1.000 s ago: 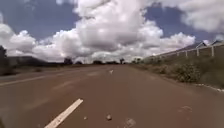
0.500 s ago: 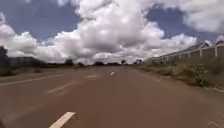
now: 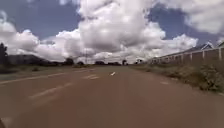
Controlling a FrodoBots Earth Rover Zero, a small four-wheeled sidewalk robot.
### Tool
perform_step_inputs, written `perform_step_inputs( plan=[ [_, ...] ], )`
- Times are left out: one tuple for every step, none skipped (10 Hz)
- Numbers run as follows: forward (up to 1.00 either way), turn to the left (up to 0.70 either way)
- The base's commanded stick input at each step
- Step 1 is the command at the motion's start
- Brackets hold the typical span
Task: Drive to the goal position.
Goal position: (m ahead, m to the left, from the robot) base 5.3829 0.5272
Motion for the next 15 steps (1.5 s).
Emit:
perform_step_inputs(
  plan=[
    [1.00, 0.00],
    [1.00, 0.00],
    [1.00, 0.00],
    [1.00, 0.00],
    [1.00, 0.00],
    [1.00, 0.00],
    [1.00, 0.00],
    [1.00, 0.00],
    [1.00, -0.20],
    [1.00, -0.31],
    [1.00, -0.18],
    [1.00, -0.06],
    [1.00, -0.02],
    [1.00, 0.00],
    [1.00, 0.00]
  ],
)
